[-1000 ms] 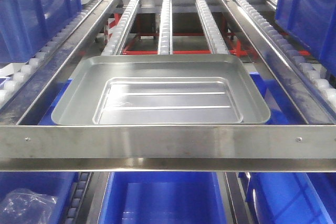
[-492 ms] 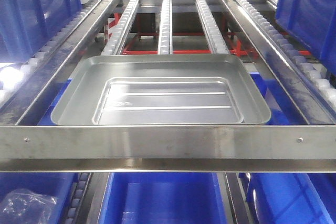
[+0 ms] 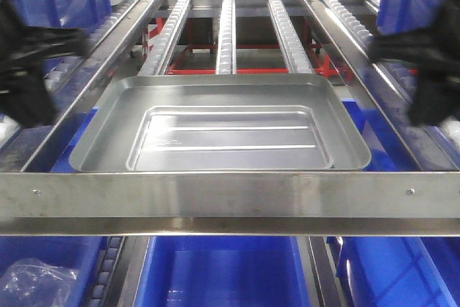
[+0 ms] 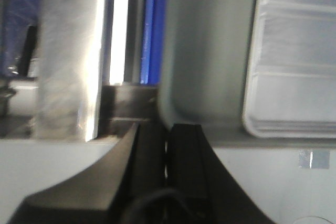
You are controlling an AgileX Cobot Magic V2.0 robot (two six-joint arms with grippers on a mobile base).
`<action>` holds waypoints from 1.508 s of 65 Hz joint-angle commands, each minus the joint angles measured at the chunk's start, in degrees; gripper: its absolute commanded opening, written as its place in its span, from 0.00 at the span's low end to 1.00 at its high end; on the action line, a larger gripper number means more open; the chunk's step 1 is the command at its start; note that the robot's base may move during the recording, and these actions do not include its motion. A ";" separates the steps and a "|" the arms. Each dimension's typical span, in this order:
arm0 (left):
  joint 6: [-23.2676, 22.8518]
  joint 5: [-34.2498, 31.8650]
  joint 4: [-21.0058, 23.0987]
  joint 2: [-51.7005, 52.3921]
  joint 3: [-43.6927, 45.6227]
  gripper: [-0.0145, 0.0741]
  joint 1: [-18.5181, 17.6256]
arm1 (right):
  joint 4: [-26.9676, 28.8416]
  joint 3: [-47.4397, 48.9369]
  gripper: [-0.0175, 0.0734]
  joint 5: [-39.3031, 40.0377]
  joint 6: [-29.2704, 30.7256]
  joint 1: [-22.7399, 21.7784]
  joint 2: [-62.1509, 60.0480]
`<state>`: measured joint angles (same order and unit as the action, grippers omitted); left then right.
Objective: Grab silver tray and place in blue box
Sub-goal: 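Lower both grippers onto the two short edges of the silver tray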
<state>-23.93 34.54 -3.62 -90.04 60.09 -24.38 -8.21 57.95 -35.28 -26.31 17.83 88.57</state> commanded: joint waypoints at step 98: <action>-9.51 6.35 -3.96 -18.40 25.61 0.16 -6.62 | 2.54 21.90 0.26 -4.55 -0.29 3.55 16.32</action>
<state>-32.69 40.60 -6.97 -111.00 82.57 -30.54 -5.32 77.88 -41.13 -26.67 21.36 108.06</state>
